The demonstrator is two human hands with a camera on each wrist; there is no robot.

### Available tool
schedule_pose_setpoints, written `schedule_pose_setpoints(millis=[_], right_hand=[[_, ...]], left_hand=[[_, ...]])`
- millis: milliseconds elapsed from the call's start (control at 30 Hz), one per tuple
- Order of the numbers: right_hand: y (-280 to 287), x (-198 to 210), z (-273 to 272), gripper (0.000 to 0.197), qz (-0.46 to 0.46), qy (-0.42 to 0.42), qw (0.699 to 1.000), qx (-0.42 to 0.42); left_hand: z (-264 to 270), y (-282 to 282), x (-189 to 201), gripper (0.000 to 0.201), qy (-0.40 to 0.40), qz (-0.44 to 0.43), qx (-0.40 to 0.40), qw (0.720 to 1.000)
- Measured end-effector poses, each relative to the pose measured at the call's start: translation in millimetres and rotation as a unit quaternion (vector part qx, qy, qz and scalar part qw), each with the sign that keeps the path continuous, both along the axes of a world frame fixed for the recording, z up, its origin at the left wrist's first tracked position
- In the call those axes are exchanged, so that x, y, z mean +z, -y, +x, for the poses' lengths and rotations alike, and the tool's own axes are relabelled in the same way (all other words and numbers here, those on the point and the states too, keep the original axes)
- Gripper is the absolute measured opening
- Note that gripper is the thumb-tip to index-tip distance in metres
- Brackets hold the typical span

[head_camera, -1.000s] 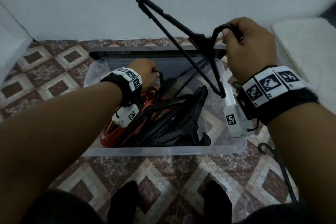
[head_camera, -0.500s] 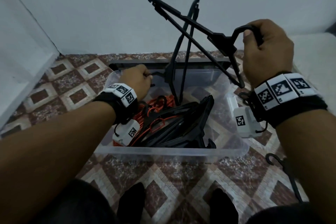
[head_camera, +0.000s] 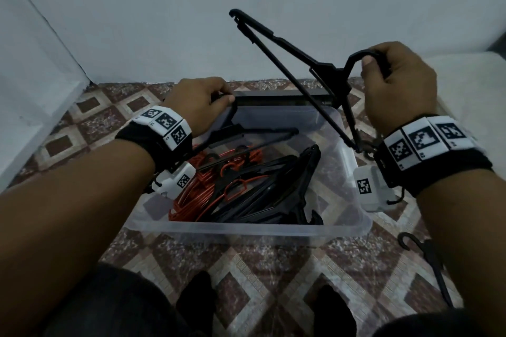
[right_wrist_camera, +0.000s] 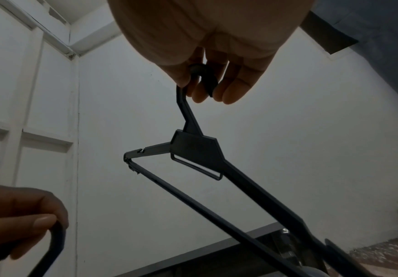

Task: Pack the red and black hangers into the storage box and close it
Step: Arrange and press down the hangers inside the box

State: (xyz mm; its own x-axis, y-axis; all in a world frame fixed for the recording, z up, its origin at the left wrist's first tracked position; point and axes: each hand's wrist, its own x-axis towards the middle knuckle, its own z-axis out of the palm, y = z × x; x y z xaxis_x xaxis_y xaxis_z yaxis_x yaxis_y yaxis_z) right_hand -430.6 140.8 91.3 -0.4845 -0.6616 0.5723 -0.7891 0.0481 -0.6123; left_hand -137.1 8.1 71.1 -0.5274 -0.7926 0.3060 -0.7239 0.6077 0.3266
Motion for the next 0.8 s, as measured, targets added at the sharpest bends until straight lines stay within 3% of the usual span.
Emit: schedule_pose_setpoints(millis=[233,467,633,800], right_hand=[[5,-6,13,0.024,0.093,-0.031,0.994,0.05],[10,-5,44,0.022,0.165,-0.066,0.976,0.129],[13,-3,63,0.024,0.235,-0.104,0.948,0.19],[11,-1,65,0.027,0.255,-0.08,0.94,0.214]], left_hand=[[-15,-14,9,0.019,0.092,0.024,-0.099,0.991],[-35,-34,20,0.018,0.054,0.033,-0.152,0.986],[-47,-40,19,0.017,0.016,-0.001,-0.138,0.99],[-47,-42,16,0.016,-0.042,0.023,-0.127,0.991]])
